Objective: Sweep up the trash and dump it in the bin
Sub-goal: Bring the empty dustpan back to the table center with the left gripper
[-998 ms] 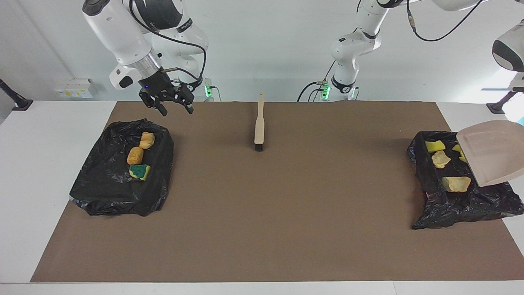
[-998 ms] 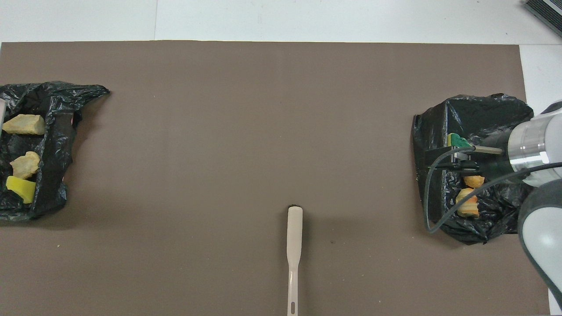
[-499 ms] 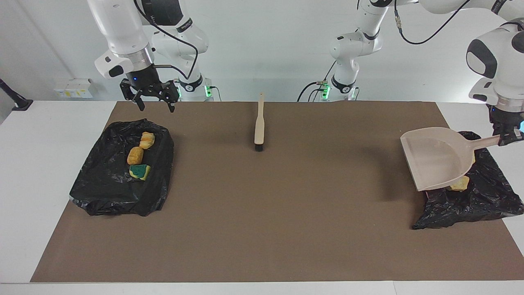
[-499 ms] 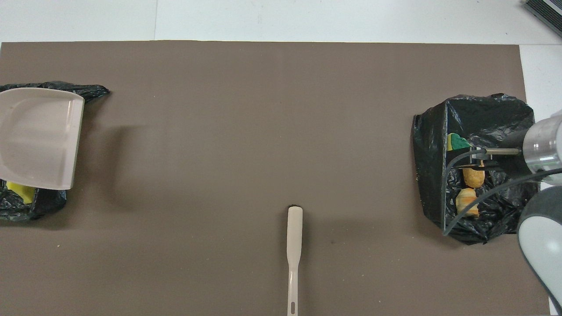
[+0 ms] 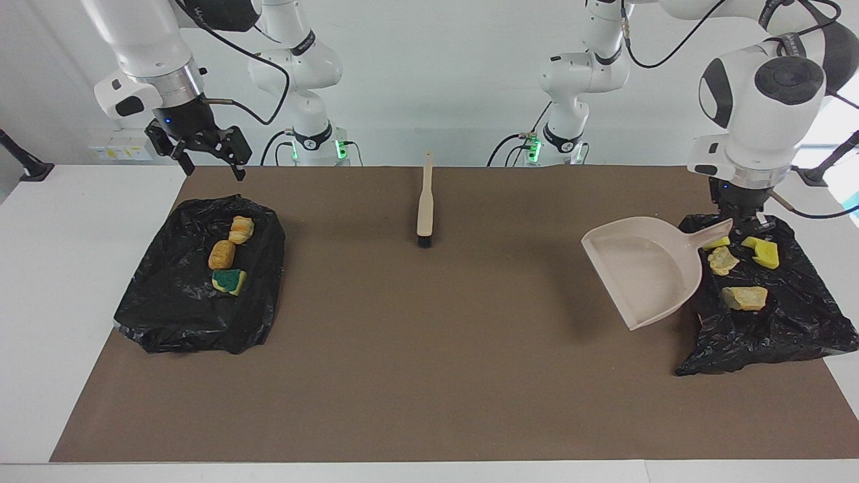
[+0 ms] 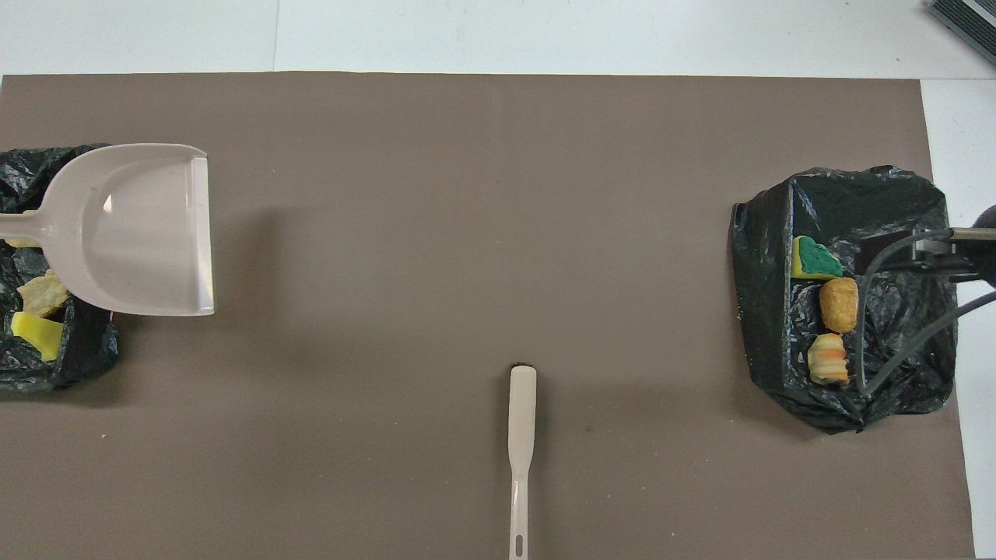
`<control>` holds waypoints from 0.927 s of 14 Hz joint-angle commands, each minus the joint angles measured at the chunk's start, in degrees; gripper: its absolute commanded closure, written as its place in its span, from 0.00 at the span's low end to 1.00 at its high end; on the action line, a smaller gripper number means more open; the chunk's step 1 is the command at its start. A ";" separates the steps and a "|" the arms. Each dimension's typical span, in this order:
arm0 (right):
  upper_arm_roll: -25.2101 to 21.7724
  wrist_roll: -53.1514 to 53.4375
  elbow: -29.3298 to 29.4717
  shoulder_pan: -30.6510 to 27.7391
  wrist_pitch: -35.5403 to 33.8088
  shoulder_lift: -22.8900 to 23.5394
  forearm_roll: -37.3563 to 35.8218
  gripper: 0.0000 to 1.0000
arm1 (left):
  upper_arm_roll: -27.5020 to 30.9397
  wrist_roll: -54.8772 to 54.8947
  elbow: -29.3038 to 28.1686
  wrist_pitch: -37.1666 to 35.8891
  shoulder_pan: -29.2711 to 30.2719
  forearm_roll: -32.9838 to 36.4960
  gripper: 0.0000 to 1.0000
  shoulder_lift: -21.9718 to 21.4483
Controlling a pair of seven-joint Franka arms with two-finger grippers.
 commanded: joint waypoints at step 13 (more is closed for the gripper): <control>0.01 -1.19 -5.59 0.49 1.66 -4.49 -2.05 0.00 | 0.94 -63.30 -12.39 6.56 -30.79 -16.03 1.00 -1.96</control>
